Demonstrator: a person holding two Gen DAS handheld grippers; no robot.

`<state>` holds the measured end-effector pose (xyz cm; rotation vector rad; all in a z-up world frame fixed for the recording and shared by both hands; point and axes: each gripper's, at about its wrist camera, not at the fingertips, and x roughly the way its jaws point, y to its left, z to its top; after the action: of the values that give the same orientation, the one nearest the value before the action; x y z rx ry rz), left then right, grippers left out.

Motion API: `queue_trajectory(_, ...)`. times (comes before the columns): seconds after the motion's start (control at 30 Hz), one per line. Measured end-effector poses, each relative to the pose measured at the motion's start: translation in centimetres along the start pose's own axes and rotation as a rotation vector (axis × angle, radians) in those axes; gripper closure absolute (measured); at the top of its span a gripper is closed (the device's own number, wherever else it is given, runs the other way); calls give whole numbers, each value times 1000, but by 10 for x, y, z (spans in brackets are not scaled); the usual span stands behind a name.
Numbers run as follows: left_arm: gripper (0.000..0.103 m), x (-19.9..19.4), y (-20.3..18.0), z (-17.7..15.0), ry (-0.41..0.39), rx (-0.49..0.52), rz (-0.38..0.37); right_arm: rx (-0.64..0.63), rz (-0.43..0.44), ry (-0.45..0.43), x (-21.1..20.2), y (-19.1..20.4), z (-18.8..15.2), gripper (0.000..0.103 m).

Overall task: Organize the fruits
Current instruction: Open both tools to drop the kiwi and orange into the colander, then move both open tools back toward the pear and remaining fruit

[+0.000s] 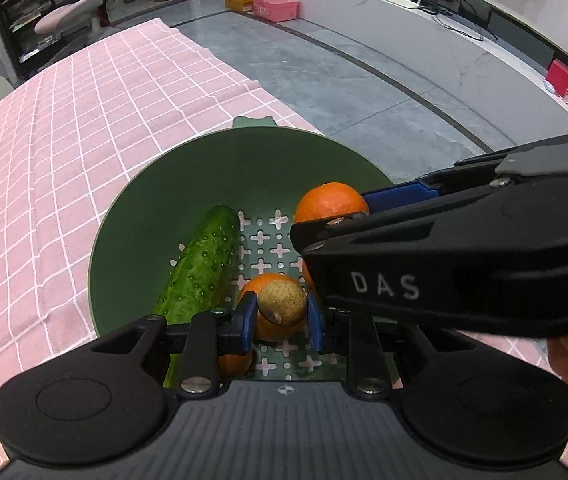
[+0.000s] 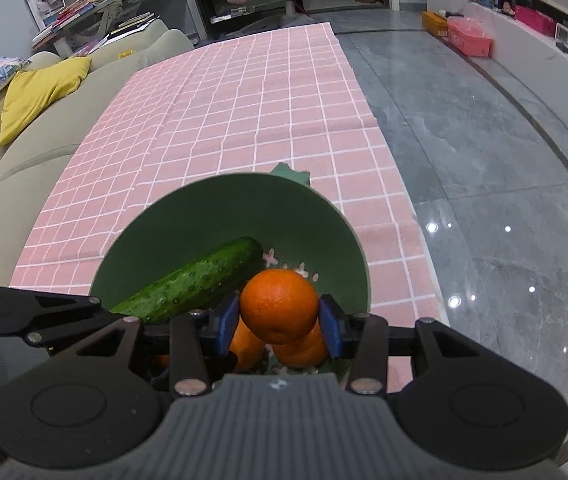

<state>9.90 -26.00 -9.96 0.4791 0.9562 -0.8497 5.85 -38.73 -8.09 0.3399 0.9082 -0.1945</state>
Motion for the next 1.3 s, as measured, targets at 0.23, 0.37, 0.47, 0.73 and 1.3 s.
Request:
queue_trajectory(0.23,49,-11,1,5,-23,-20,24,25,7,-27,-4,-7,4,58)
queue_trajectory(0.37,43,-21,3,5,-36,-34,14,45,14,-44,-8,-10,5,58)
queue_trajectory(0.47,43,-31,3,4,-49,-23,23,58,21,-61,-14,-11,6,58)
queue_trajectory(0.73,43,-70,34,-9,-103,-101,57,73,29,-85,-24,-16,5,58)
queue_trajectory(1.3,38,-150,103,-102,-155,-324,171,-15,66,-105,-45,31,-6,58)
